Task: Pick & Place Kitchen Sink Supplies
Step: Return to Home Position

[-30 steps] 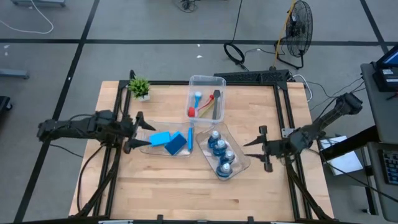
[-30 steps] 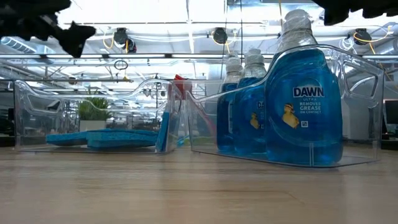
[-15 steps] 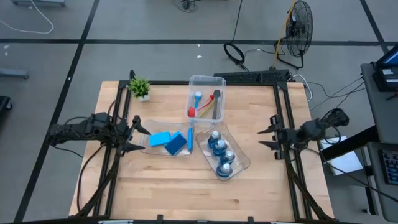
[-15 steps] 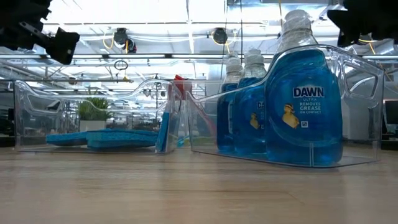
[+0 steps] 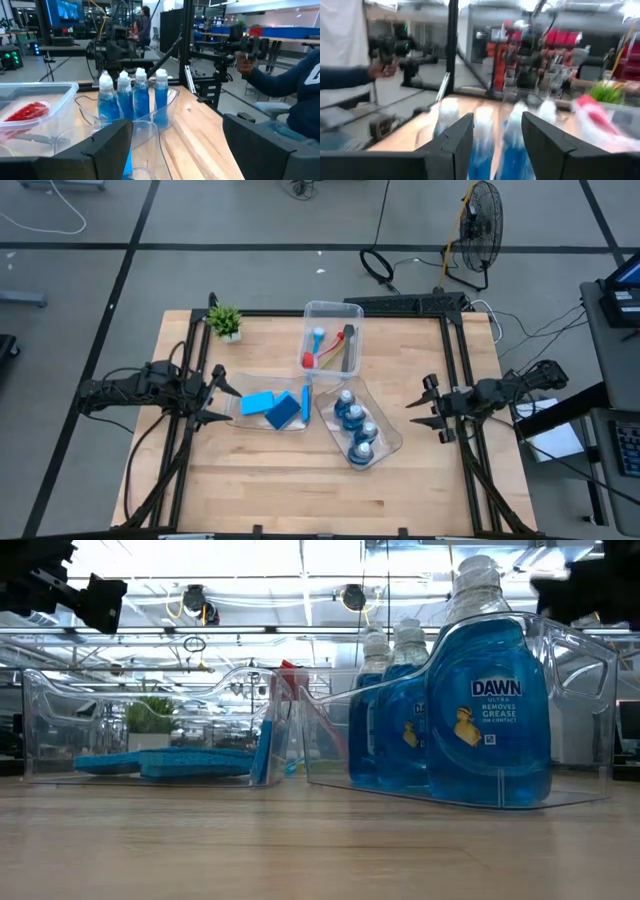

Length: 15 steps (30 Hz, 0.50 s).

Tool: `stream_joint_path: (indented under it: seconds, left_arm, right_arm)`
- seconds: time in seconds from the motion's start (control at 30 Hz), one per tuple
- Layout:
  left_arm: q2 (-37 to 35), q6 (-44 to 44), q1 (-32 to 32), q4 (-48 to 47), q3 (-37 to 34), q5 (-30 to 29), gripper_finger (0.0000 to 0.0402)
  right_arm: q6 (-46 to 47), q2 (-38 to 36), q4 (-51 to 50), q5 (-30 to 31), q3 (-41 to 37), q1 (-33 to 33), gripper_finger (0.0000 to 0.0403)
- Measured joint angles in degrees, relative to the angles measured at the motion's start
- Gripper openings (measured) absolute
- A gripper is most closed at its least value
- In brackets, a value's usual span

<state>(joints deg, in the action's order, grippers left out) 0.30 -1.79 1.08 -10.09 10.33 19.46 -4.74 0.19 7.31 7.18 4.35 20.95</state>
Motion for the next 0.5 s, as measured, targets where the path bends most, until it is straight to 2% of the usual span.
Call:
stream_joint_path:
  seconds: [0.13, 0.3, 0.5]
  left_arm:
    - [0.01, 1.55, 0.01, -0.02, 0.00, 0.02, 0.0321]
    - [0.06, 1.36, 0.01, -0.65, 0.00, -0.04, 0.0325]
    - [0.06, 1.32, 0.02, -0.34, 0.00, -0.04, 0.0312]
  right_arm:
    - [-1.10, -0.03, 6.64, 0.07, -3.19, -1.41, 0.0155]
    - [1.49, 0.50, 5.02, 3.58, -3.29, -1.51, 0.0155]
    - [1.04, 0.65, 4.88, 3.25, -3.35, -1.51, 0.0155]
